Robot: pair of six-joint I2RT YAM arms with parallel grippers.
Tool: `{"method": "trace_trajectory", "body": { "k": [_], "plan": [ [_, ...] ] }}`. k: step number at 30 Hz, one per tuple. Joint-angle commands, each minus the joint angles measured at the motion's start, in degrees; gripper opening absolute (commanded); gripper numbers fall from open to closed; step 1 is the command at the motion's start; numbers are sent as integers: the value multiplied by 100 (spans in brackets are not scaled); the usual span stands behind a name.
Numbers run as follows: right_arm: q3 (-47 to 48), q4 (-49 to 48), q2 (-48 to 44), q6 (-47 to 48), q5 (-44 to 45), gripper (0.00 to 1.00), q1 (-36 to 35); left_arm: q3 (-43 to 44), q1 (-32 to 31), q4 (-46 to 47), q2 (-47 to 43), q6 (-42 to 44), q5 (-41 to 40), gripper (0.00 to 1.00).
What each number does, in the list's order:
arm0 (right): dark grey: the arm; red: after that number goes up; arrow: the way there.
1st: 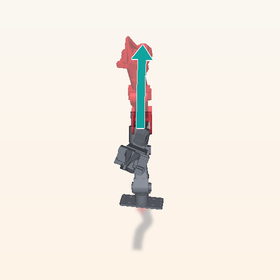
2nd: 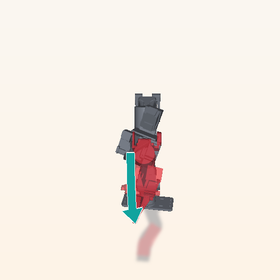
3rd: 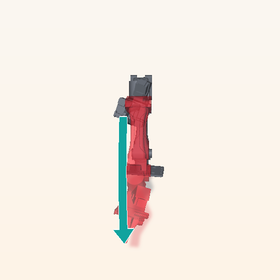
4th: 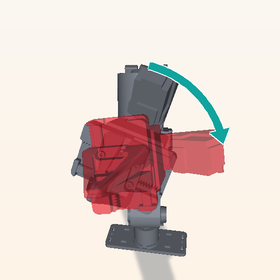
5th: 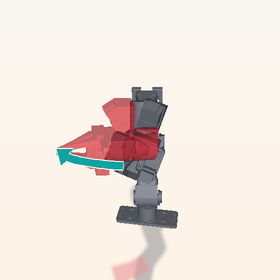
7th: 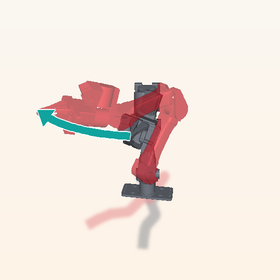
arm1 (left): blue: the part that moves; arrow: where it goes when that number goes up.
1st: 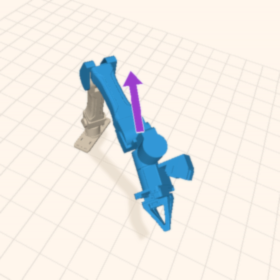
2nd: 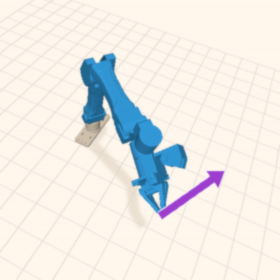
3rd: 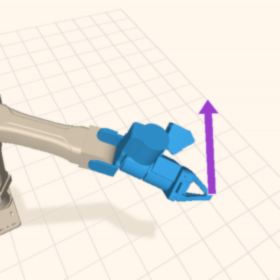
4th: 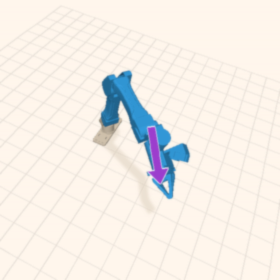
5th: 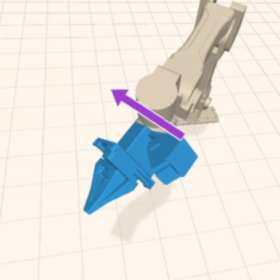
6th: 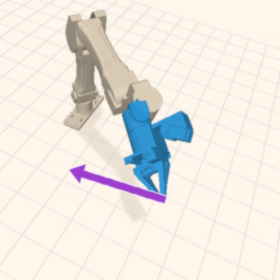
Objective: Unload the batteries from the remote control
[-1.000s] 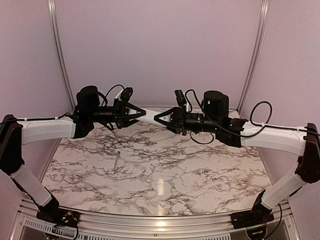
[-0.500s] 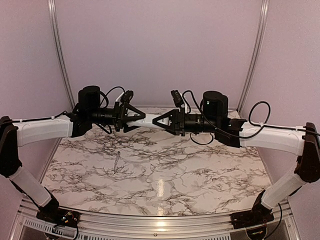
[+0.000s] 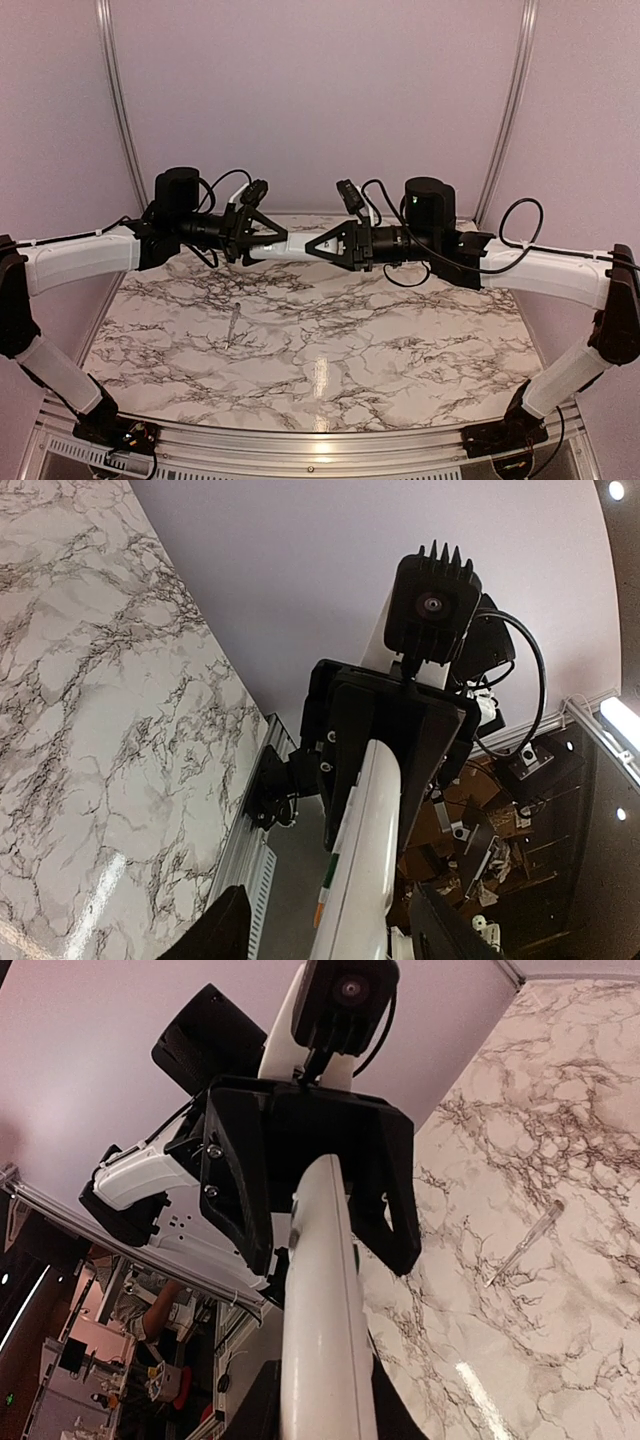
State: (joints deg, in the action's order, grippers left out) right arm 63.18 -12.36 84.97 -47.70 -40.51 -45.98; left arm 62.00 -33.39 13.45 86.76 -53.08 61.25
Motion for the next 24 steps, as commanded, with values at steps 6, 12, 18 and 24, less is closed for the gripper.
{"method": "trace_trajectory", "body": {
  "k": [6,12,18,24],
  "plan": [
    [355,-13,-10,141,-246,0,115,26,-5,-108,-338,149,259,50],
    [371,2,61,132,-373,0,115,5,-10,-110,-335,155,356,46],
    [353,-1,67,124,-396,0,121,-10,-10,-246,-327,256,336,34],
    [323,31,64,121,-335,0,115,-6,-10,-212,-311,228,379,31]
  ]
}}
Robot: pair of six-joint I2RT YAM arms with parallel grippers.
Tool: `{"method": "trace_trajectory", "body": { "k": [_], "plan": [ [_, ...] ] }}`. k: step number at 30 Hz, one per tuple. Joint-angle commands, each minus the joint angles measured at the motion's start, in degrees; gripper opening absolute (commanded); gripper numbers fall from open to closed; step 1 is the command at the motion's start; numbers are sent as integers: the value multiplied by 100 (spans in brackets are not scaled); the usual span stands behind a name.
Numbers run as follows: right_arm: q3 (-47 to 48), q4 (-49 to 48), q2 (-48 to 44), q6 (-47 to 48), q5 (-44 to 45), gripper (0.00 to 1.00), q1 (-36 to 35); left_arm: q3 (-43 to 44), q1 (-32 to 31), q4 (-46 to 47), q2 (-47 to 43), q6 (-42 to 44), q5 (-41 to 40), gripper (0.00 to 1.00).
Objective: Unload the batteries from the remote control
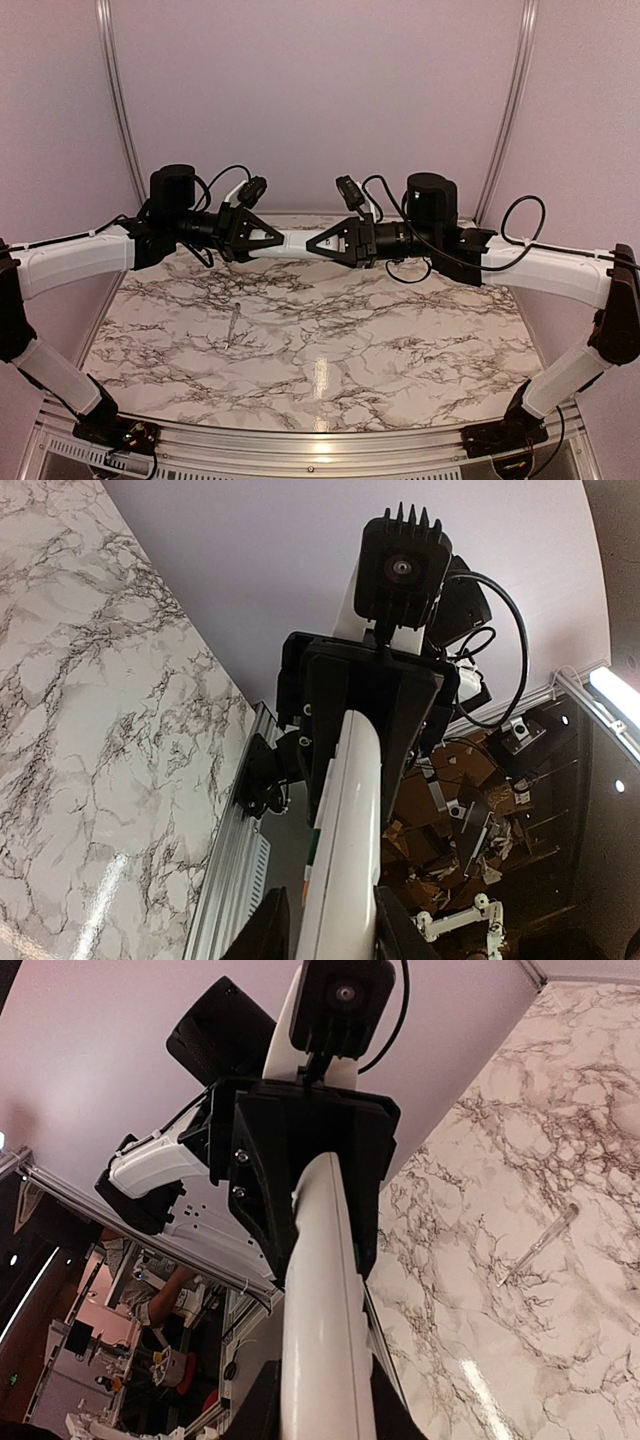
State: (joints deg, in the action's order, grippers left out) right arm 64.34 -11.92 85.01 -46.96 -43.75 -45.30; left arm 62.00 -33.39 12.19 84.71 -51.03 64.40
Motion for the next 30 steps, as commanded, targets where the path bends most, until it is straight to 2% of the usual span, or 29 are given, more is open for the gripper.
{"method": "trace_trajectory", "body": {
  "k": [1,4,5,8,10,13,15,17,19,21,25,30],
  "plan": [
    [206,0,75,47,-11,0,47,-4,-10,-85,-105,22,84,32],
    [195,6,86,53,-11,0,47,-3,-18,-85,-97,22,105,29],
    [186,15,81,55,-7,0,47,-3,-19,-84,-97,28,100,25],
    [191,102,79,82,56,0,49,9,-19,-85,-86,31,46,1],
    [229,418,40,205,259,3,47,14,-19,-84,-121,35,-51,0],
    [261,710,-32,391,480,31,47,10,-19,-142,-199,88,-298,0],
    [270,827,-87,480,581,53,47,145,12,-998,-253,621,-862,0],
    [315,1019,-155,593,737,66,48,291,32,-1828,-262,1085,-1698,0],
    [349,1257,-256,711,952,73,49,222,78,-1964,-231,1096,-1979,0],
    [350,1526,-375,826,1228,77,47,147,159,-1992,-223,1022,-2177,0],
    [314,1868,-644,988,1814,77,49,67,399,-2076,-396,1020,-2538,0],
    [244,2075,-917,1033,2400,77,47,12,774,-1895,-658,894,-2518,0]
  ]
}}
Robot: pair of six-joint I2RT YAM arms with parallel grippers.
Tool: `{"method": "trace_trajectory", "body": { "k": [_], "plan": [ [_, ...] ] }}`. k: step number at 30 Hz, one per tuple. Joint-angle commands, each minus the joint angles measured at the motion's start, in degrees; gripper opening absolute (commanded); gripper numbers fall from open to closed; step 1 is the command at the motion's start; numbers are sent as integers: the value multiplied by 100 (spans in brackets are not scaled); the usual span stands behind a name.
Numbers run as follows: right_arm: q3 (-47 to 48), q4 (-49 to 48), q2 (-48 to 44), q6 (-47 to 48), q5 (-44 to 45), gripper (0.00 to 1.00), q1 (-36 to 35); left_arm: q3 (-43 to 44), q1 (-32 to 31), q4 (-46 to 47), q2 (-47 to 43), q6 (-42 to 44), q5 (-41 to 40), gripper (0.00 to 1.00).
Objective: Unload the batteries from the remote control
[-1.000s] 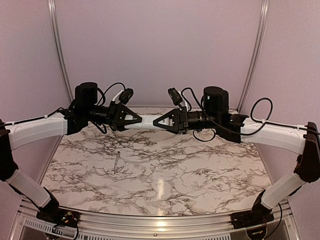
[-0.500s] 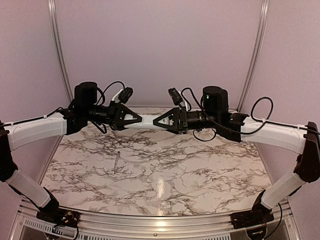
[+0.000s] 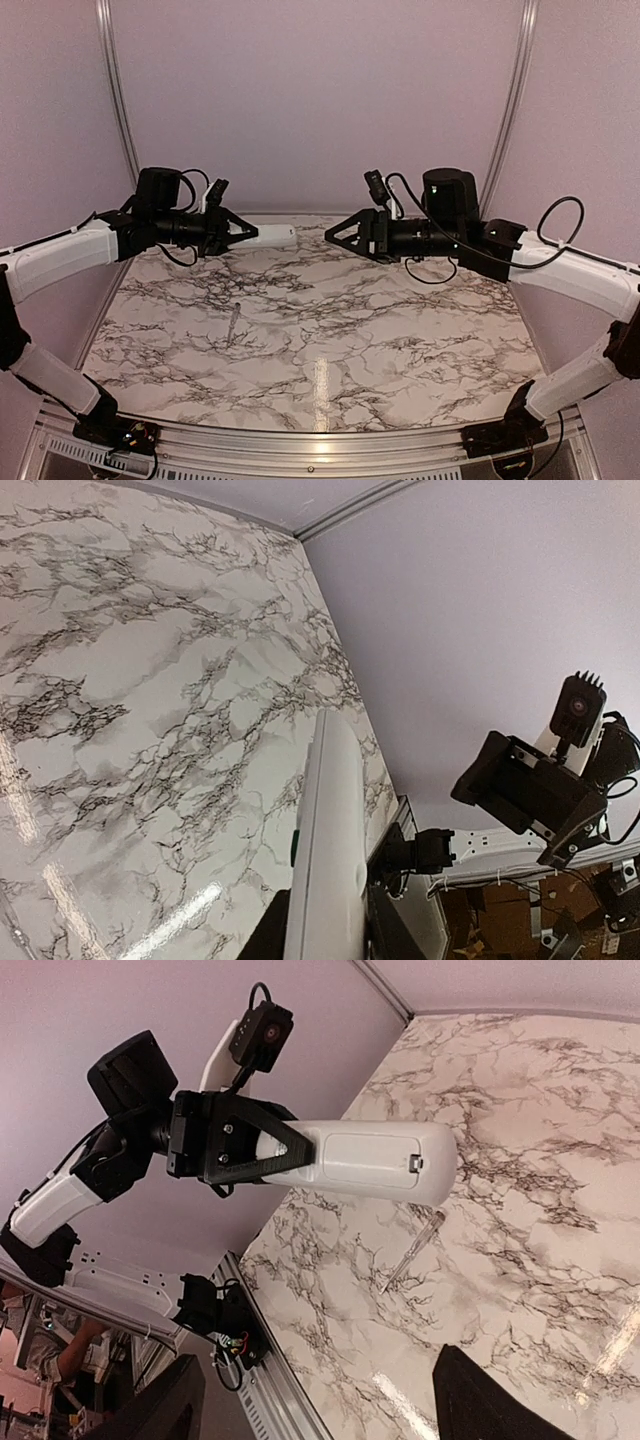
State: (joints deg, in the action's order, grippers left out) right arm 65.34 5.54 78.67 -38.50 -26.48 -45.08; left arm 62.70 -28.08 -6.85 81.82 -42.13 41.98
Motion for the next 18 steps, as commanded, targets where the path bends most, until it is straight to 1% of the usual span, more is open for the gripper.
{"method": "trace_trajectory", "body": {
  "k": [1,5,8,12,15,18],
  "plan": [
    [150,400,-313,194,820,77,26,-59,328,67,-411,14,-161,0],
    [242,614,-366,243,1244,76,26,201,699,-287,-325,178,136,0],
    [396,673,-309,228,1344,75,28,205,915,-388,-231,289,646,0],
    [662,744,-133,124,1446,73,26,8,929,-522,-253,355,533,0],
    [777,785,13,-4,1496,73,26,-233,927,-301,-253,215,746,0],
    [992,881,262,-190,1433,73,26,-594,919,207,-298,-269,796,0]
  ]
}}
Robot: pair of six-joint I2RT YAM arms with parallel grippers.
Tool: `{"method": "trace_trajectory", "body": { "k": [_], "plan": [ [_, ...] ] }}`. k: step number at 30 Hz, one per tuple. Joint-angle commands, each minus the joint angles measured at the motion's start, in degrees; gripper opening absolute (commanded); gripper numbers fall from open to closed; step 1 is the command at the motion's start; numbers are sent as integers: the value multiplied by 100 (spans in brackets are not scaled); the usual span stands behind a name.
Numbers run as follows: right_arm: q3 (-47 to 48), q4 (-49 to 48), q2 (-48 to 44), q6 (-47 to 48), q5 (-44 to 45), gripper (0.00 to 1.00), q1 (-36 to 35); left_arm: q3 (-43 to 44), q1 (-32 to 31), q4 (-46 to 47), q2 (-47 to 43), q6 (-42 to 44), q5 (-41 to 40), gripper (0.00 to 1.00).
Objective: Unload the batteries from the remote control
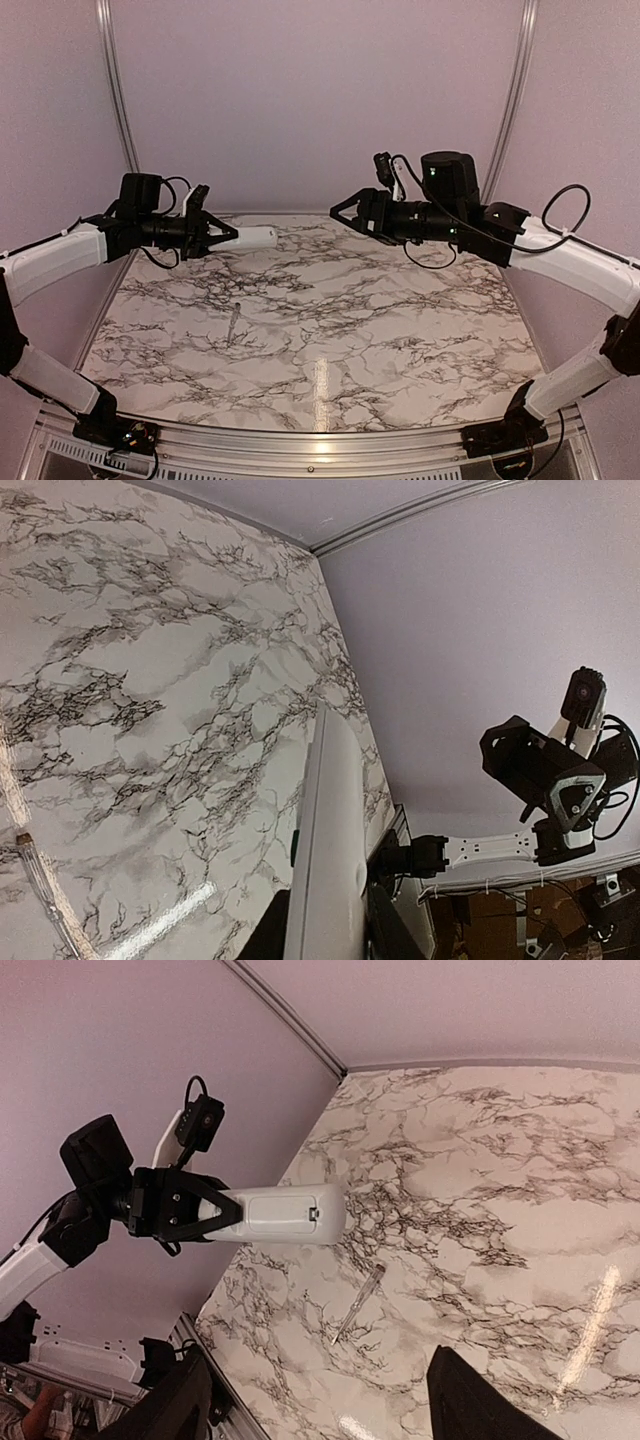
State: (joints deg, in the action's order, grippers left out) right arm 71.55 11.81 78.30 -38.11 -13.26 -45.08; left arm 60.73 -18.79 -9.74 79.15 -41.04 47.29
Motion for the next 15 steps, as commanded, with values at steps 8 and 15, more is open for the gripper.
{"method": "trace_trajectory", "body": {
  "k": [8,15],
  "plan": [
    [1316,848,1063,-82,45,71,-94,-986,-20,1659,-250,-1096,282,0],
    [1985,1238,1607,-47,196,67,-310,-965,-24,1869,-95,-1305,500,0]
  ]
}}
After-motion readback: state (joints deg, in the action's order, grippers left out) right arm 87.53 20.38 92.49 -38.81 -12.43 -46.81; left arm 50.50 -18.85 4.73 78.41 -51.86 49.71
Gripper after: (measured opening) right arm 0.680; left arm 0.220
